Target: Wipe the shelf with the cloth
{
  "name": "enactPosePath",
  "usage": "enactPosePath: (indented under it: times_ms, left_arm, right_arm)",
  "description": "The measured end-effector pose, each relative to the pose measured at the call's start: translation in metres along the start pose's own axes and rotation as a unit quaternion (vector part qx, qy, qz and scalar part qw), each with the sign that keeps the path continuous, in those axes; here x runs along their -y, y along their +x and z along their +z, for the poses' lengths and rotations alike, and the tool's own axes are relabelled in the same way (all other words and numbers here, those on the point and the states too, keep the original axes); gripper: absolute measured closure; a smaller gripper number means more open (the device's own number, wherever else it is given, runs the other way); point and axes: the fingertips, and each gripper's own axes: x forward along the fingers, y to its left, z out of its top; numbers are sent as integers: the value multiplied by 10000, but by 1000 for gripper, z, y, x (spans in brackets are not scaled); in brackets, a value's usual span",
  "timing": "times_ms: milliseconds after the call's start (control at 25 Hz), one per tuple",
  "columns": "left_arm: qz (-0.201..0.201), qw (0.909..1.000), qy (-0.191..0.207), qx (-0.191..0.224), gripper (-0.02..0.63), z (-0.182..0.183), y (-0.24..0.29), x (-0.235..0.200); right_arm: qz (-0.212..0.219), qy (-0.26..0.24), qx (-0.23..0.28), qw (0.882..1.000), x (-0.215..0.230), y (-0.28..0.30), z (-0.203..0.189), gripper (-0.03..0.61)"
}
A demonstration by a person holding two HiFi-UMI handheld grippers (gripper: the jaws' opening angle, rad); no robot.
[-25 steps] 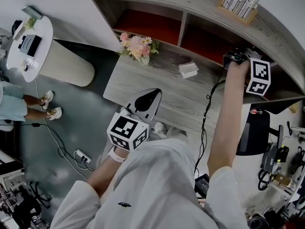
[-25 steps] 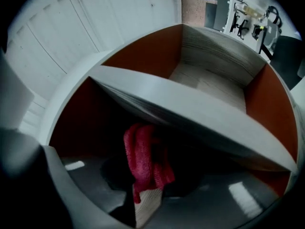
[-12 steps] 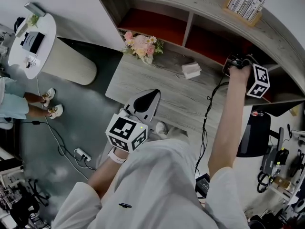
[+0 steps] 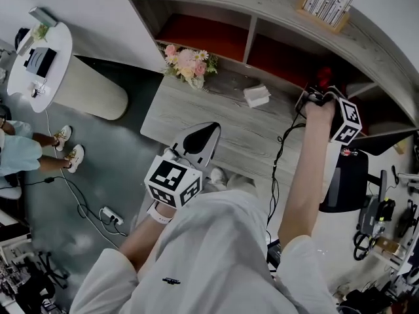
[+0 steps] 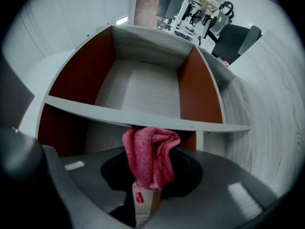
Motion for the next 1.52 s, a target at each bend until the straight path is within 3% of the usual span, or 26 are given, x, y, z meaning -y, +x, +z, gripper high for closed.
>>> enactPosePath:
  times_ms: [520,880,1000,1240,1520]
  left_arm:
    - [-196,9998,50,81,611,7,5,16]
    - [-333,9991,99,229,611,19,3,22]
    - [-405,9988,92,256,612,22,3,25]
    - [-595,9980,0,208,611,22,10,30]
    - [-704,9970,-62,309,611,27,16,36]
  right_arm:
    - [781,-350,-70,9963,-53,-36,9,474]
    - [1891,-1607,178,9686,-121,-66,15,476]
    - [2290,-2358,200,9442,-140,-75,13,476]
    - [2619,-3656,-19,8932,-137,-97,-1,474]
    - [3082,-5151,-386,7989,-131,-136,-20,474]
